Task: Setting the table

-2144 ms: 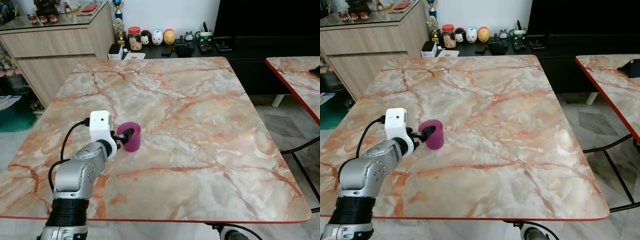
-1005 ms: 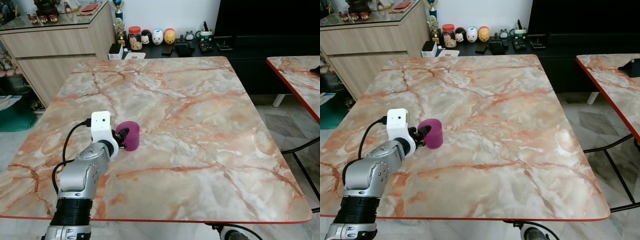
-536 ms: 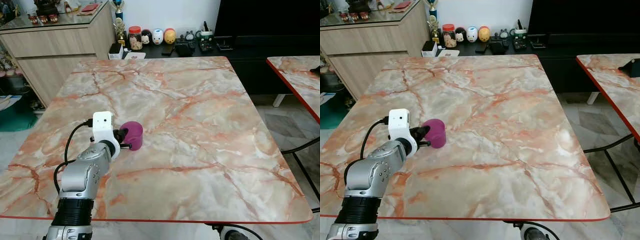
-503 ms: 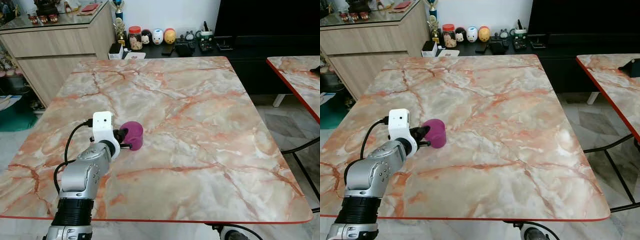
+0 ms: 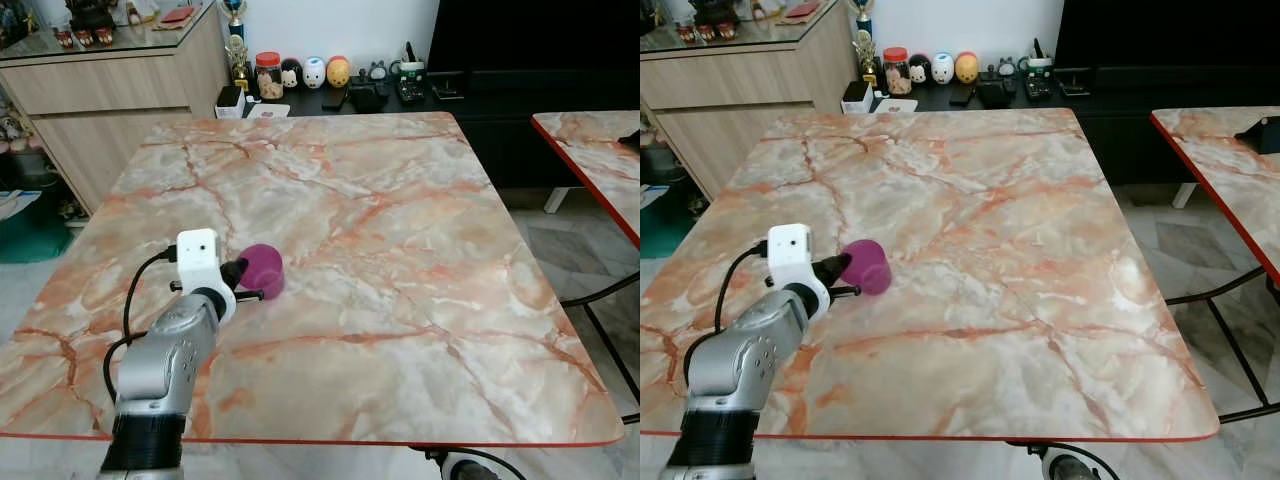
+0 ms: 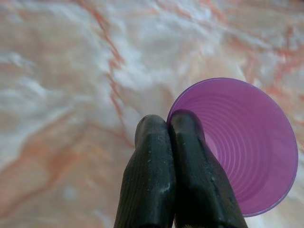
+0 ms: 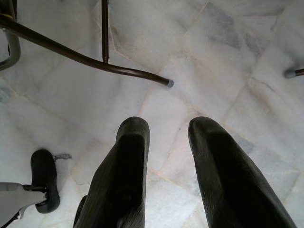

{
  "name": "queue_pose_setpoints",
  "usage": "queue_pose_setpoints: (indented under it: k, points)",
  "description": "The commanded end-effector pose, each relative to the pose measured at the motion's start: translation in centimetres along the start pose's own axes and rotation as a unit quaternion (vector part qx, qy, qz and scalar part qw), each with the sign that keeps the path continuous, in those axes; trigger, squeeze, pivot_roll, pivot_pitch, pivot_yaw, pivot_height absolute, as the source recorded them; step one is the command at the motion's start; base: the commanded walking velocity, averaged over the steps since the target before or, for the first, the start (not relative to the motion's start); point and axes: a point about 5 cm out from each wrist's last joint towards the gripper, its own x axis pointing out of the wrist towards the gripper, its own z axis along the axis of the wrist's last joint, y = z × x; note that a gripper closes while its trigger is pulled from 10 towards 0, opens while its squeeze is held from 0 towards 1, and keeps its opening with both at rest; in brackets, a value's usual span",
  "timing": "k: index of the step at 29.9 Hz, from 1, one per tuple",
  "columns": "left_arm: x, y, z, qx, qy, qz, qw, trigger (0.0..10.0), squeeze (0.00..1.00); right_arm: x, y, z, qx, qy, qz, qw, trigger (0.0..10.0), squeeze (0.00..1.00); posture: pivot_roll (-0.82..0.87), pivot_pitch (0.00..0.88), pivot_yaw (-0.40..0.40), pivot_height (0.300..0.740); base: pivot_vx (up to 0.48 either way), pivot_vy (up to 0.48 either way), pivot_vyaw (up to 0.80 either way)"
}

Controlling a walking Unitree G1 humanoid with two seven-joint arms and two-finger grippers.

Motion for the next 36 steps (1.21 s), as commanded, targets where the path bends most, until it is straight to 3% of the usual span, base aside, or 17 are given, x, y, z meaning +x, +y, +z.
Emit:
queue_pose_setpoints:
  k: [1, 2, 6, 13, 36]
  points:
    - [-0.7, 0.0, 1.7, 0.012, -0.066, -0.001, 0.998, 10.0, 0.00, 0.0, 0.0, 0.1, -0.005, 0.000, 0.002, 1.000, 10.0, 0.00, -0.02, 0.000, 0.007, 0.740, 0.000, 0.000, 0.00]
    - [-0.7, 0.0, 1.7, 0.012, -0.066, -0.001, 0.998, 10.0, 0.00, 0.0, 0.0, 0.1, -0.005, 0.000, 0.002, 1.000, 10.0, 0.00, -0.02, 0.000, 0.007, 0.740, 0.000, 0.000, 0.00]
    - [-2.1, 1.3, 2.3, 0.019, -0.149, 0.037, 0.988, 10.0, 0.00, 0.0, -0.2, 0.0, -0.001, 0.002, -0.002, 1.000, 10.0, 0.00, -0.02, 0.000, 0.002, 0.740, 0.000, 0.000, 0.00]
    - [-3.0, 2.1, 2.2, 0.031, -0.193, 0.062, 0.979, 10.0, 0.00, -0.1, -0.3, -0.5, 0.025, 0.013, -0.011, 1.000, 10.0, 0.00, -0.02, 0.000, 0.000, 0.740, 0.000, -0.051, 0.00]
    - [-2.4, 1.6, 2.6, 0.031, -0.223, 0.056, 0.973, 10.0, 0.00, 0.0, -0.3, -0.5, 0.033, 0.017, -0.015, 0.999, 10.0, 0.00, -0.02, 0.000, -0.002, 0.740, 0.000, -0.446, 0.00]
